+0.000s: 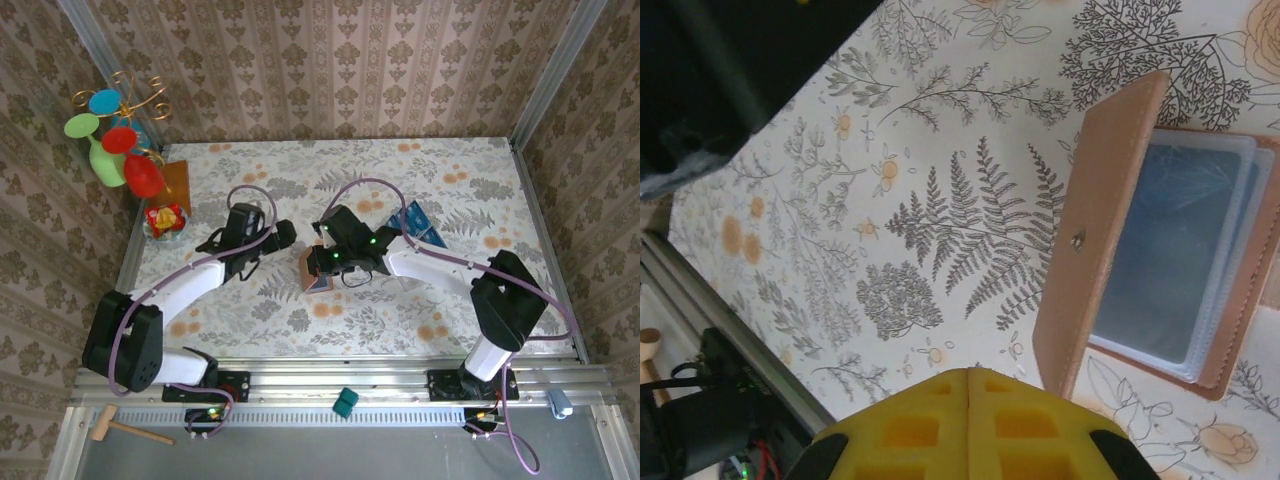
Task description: Put the credit cards into the card holder
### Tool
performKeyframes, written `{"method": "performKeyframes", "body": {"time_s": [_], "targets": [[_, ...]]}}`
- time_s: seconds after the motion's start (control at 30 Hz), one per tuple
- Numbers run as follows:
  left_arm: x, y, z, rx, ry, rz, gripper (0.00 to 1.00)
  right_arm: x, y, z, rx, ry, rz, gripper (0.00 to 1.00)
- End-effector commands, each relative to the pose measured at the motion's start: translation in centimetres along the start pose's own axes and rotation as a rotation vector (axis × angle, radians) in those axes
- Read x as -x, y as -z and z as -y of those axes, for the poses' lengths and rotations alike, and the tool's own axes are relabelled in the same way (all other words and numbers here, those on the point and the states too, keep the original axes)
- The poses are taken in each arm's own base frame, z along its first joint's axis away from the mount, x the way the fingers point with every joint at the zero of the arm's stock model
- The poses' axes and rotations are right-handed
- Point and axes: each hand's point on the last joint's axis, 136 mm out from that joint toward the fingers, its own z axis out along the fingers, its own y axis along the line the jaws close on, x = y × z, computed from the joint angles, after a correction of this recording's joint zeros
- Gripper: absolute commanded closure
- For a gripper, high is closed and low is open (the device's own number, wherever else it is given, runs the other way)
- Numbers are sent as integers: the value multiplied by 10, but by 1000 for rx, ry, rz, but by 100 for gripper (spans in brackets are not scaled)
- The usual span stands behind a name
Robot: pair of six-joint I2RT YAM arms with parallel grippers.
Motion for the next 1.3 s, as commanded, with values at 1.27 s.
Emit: {"method": "performKeyframes", "body": {"time_s": [1.27], "targets": [[-97,-21,0,114,-261,-248,0,-6,0,68,-153,-64,-12,100]]}}
